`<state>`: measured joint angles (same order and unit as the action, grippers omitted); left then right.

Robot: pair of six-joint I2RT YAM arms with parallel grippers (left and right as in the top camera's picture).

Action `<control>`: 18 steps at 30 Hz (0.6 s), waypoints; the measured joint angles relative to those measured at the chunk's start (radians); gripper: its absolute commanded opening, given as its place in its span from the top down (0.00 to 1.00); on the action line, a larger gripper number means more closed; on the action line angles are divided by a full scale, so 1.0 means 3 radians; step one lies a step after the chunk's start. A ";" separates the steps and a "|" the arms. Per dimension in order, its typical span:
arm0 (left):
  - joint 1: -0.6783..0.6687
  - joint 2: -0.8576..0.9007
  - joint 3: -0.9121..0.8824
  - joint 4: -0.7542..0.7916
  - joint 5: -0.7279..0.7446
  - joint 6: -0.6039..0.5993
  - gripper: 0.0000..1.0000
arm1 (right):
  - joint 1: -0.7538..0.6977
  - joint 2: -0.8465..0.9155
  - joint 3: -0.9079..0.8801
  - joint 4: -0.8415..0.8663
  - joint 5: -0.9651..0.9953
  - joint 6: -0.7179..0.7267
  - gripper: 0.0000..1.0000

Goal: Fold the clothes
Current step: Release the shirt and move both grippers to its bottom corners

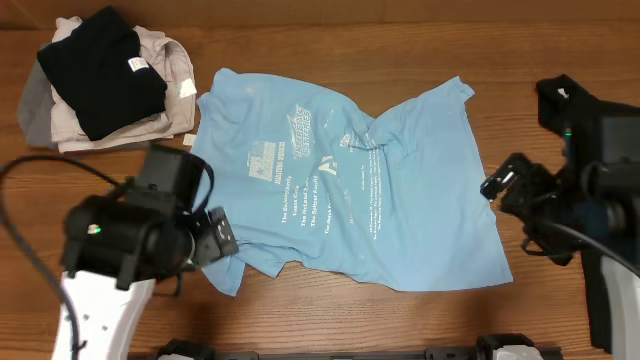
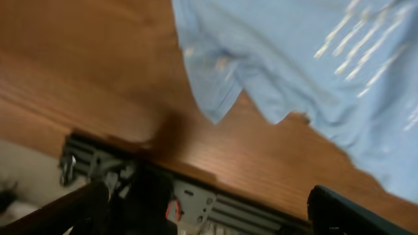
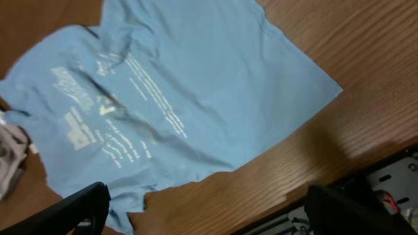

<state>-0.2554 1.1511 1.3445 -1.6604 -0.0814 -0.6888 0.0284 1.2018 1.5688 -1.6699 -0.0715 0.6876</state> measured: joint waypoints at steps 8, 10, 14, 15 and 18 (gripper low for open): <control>-0.0202 -0.0009 -0.1191 0.0610 0.0306 -0.0131 0.00 | 0.0001 0.0003 -0.0411 0.0336 0.0000 -0.0009 0.00; -0.0300 -0.0009 -0.1400 0.0782 0.0348 -0.0151 0.01 | 0.0001 0.0003 -0.0456 0.0398 0.0001 -0.0020 0.00; -0.0458 0.0006 -0.1792 0.1100 0.0450 -0.0233 0.00 | 0.0001 0.0003 -0.0483 0.0460 0.0003 -0.0027 0.00; -0.0460 0.0017 -0.1862 0.1156 0.0460 -0.0242 0.01 | 0.0001 0.0003 -0.0484 0.0470 0.0003 -0.0027 0.00; -0.0460 0.0097 -0.2083 0.1361 0.0491 -0.0268 0.05 | 0.0001 0.0003 -0.0487 0.0493 0.0003 -0.0028 0.00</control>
<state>-0.3935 1.1801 0.7197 -1.2522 0.0658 -0.7692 0.0288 1.2026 1.4227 -1.5219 -0.0708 0.6792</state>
